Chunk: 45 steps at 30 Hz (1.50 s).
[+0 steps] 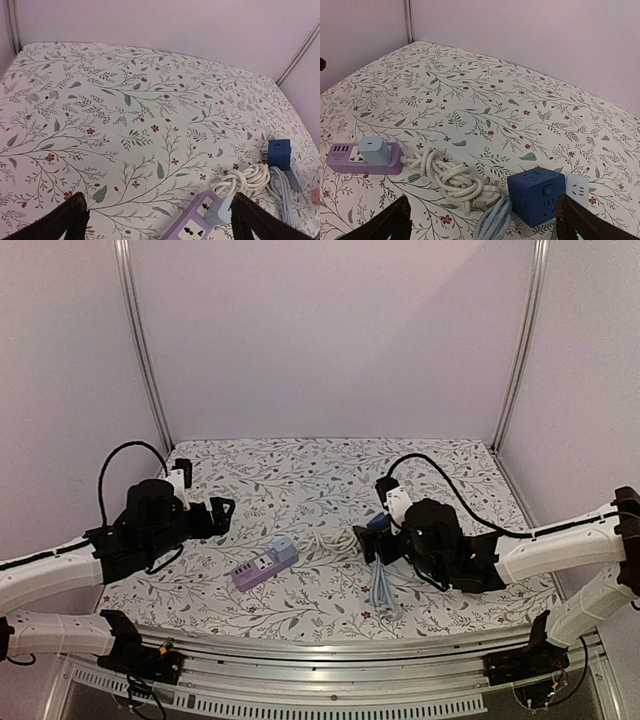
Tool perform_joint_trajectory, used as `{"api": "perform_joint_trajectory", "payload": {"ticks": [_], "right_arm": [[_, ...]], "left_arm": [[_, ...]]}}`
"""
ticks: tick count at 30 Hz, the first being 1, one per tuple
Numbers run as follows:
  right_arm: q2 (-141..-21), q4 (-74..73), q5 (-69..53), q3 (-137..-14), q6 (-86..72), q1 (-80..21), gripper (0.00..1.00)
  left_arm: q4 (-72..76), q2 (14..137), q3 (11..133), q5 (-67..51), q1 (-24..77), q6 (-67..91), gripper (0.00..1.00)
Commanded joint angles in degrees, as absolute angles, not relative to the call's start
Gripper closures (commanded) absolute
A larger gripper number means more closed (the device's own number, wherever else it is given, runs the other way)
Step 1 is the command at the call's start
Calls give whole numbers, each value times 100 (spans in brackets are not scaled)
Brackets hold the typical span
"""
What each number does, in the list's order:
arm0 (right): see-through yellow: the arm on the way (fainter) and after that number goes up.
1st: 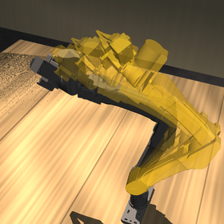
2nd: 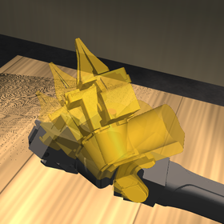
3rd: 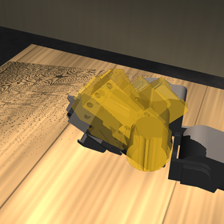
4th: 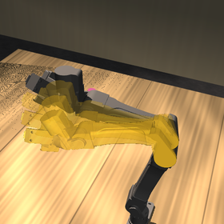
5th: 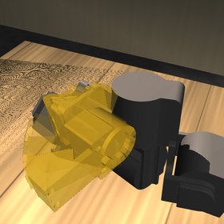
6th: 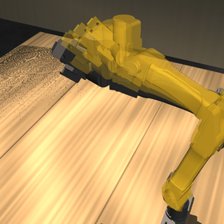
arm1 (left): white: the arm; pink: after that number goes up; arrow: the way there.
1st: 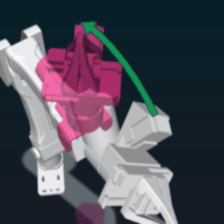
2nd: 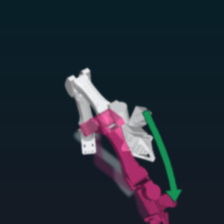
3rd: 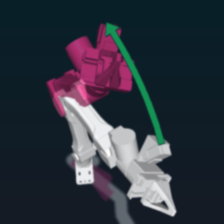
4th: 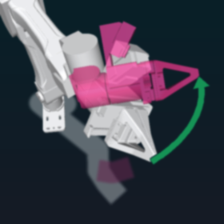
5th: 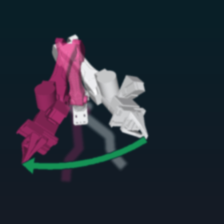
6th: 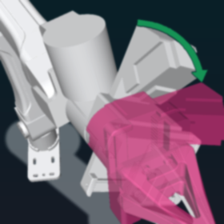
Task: Insert the plug
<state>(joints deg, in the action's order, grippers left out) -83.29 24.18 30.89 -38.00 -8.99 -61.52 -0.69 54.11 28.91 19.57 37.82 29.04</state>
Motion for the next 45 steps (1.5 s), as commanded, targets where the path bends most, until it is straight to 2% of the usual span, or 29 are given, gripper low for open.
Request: {"api": "perform_joint_trajectory", "payload": {"ticks": [1,5,9,12,16,22,26,34,45], "right_arm": [[-8034,325,3352,-4411,-2135,-6125,1],[-7464,-956,3218,-4595,-2701,-5914,1],[-6795,-2238,2962,-4670,-4104,-5003,1],[-6233,-2564,2530,-4466,-4836,-4581,1],[-5886,-3128,2728,-4284,-5811,-4545,1],[-6069,-4227,2907,-4534,-7105,-4502,1],[-6219,-4342,2904,-4411,-7384,-4237,1],[-6295,-4032,1897,-4001,-7251,-3166,1],[-6466,-3732,1329,-3821,-6938,-2905,1]], "left_arm": [[292,5159,2645,1652,3905,3325,1],[342,5212,2442,1724,4017,3579,1],[471,5387,2362,1737,4208,3653,2],[493,5477,2407,1820,4382,3667,5],[567,5495,2345,1918,4473,3615,5],[509,5290,2264,2019,4478,3467,5],[372,5155,2275,2065,4474,3348,5],[241,4952,2261,2155,4474,3223,4],[286,4984,2259,2086,4474,3194,4]]}}
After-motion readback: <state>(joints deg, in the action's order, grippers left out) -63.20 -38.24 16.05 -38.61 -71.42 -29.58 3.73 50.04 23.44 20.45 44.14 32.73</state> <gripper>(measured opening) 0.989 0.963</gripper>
